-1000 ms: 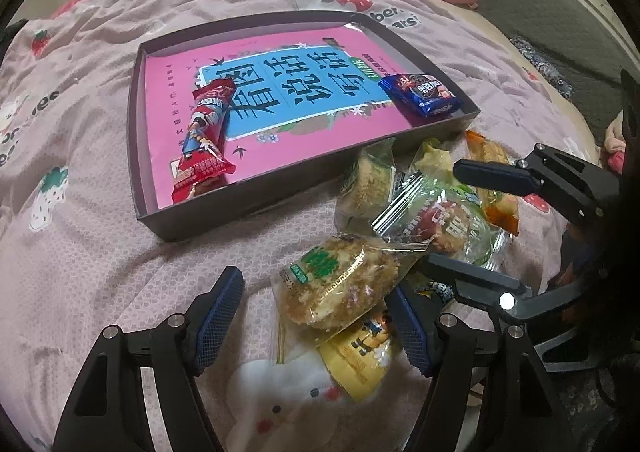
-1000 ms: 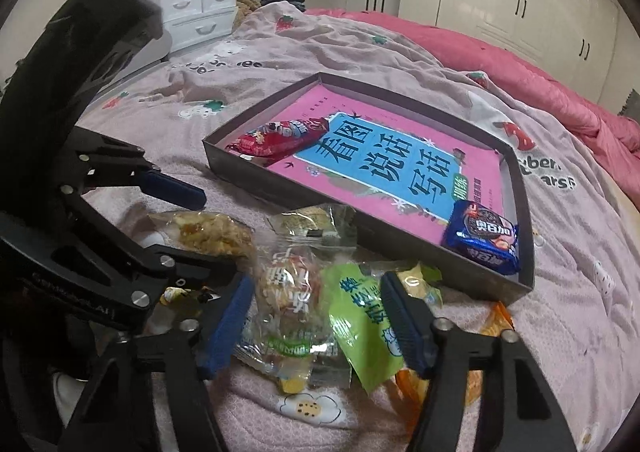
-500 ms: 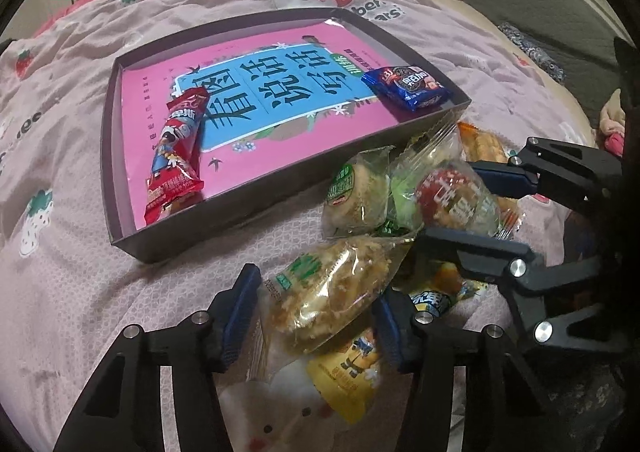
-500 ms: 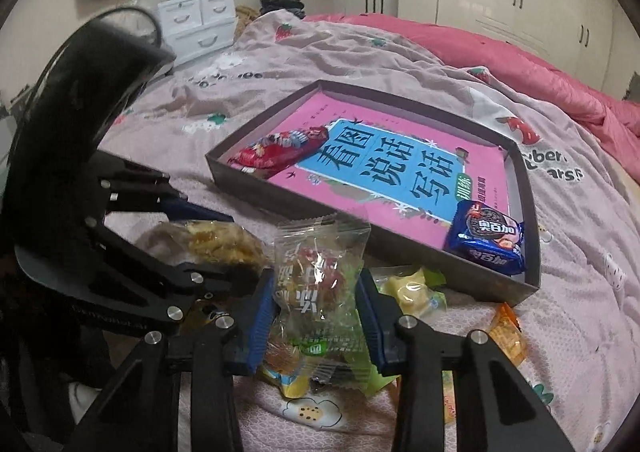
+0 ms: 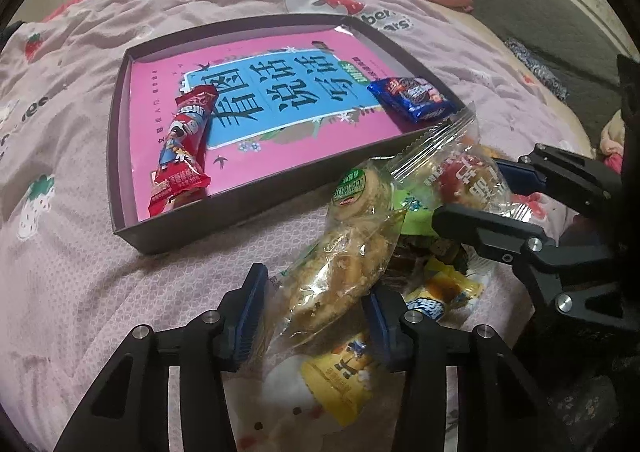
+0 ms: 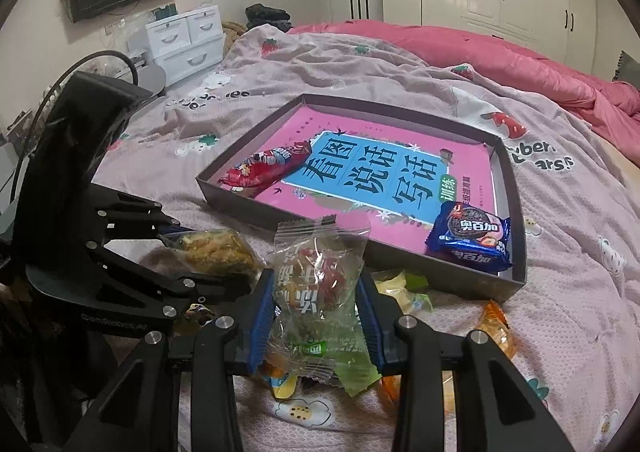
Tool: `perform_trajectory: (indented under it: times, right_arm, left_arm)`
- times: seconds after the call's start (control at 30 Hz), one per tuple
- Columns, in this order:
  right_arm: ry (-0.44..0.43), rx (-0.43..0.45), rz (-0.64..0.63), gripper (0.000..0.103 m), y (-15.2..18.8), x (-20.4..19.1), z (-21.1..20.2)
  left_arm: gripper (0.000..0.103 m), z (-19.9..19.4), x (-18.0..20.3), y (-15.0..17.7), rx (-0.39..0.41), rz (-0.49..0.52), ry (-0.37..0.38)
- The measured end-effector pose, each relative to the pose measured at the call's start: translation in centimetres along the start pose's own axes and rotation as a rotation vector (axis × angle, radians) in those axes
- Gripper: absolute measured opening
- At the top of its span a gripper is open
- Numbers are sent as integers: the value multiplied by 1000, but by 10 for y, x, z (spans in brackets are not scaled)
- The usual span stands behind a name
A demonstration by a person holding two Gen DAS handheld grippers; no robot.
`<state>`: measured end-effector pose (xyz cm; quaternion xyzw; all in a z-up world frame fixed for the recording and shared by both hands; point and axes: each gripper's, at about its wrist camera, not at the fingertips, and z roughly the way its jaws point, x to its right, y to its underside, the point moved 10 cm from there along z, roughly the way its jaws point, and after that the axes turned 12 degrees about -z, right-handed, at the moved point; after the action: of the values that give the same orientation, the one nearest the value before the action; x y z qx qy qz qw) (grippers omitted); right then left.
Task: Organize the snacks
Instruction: 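Grasp the clear pastry bag with the left tool while the right tool grasps the clear nut bag, then lift the clear pastry bag with the left tool while the right tool carries the nut bag toward the tray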
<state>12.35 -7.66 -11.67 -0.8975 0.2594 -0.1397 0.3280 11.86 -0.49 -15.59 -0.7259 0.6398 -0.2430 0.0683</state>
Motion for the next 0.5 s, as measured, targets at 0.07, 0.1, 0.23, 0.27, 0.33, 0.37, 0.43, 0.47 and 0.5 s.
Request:
perform_trajectory:
  times: [0.07,0.1,0.23,0.27,0.33,0.37,0.43,0.47,0.5]
  right_arm:
    - [0,9,4,40,-2,1,-2]
    - [-1,13,8,40,-2,1,-3]
    - [-1,16,26,40,-2,4,-5]
    - [-1,16,30,40,-1,5,-5]
    - [7,19,31,40,-2,6,-6]
    - [9,19,32,40,-2,7,-7]
    - [9,22,41,40,-2,8,-8]
    - [8,24,48,40,-2,9,-8]
    - [6,25,52,40,-3,10,-8]
  left_arm:
    - [47,-3,-1,0,7,-4,-1]
    - [47,-5,-1,1,9,-8,3]
    - [47,-13,-3,2,18,-24,11]
    - [47,-15,-4,2,23,-29,10]
    - [47,-19,-6,1,27,-43,14]
    - [47,-20,-7,1,28,-53,14]
    - [47,-25,-9,-1,36,-70,23]
    - [47,-28,-9,-2,46,-77,27]
    - [47,-30,-9,-4,50,-79,28]
